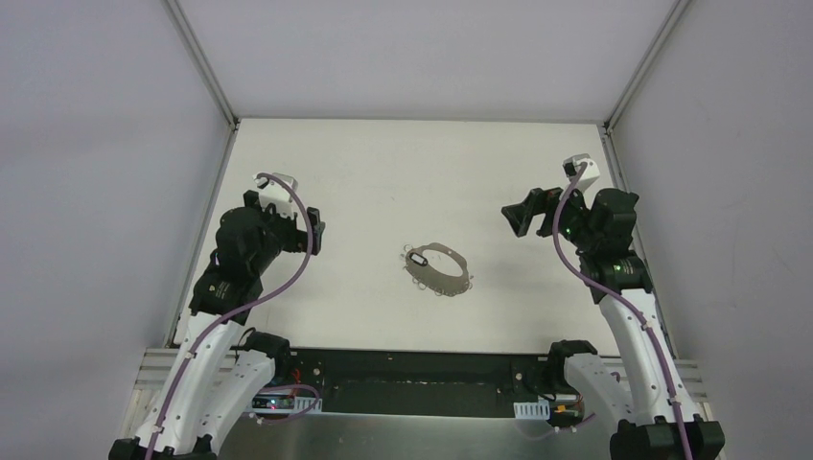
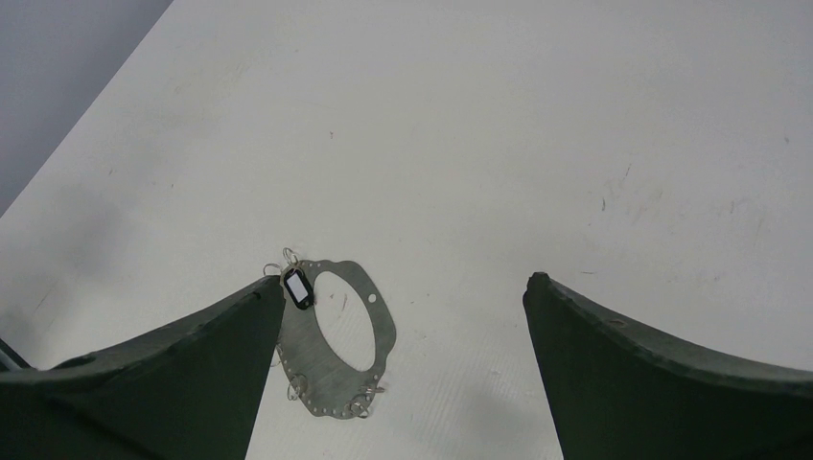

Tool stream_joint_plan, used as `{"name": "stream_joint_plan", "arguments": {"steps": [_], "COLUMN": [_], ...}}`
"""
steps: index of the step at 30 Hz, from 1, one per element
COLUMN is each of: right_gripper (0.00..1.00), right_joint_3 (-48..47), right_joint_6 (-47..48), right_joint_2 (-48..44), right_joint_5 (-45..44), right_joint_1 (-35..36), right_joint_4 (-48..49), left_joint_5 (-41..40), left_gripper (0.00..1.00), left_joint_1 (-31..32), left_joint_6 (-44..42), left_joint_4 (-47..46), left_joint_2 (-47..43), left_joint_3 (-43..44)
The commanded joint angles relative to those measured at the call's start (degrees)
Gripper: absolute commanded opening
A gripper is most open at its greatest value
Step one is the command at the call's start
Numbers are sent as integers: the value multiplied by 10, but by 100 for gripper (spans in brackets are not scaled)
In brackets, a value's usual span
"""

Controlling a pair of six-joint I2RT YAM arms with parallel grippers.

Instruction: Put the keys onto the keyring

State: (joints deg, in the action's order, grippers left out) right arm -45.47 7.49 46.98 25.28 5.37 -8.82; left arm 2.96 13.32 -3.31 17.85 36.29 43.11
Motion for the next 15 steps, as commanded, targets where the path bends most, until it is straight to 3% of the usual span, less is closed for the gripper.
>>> {"name": "stream_joint_plan", "arguments": {"steps": [1, 15], "right_gripper": [100, 100], "right_joint_3": [1, 5], "right_joint_6": [-5, -6], "right_joint_2": [-9, -11], "right_joint_5": [-5, -6], "right_joint_1": [-6, -12], "right_joint_4": [16, 17], "left_joint_5": [43, 53], "left_gripper": [99, 99], "left_joint_1": [-11, -21], "left_joint_6": [14, 19], "left_joint_4": [-11, -12], "left_joint_2": [-2, -3], "left_joint_3": [-3, -12]}}
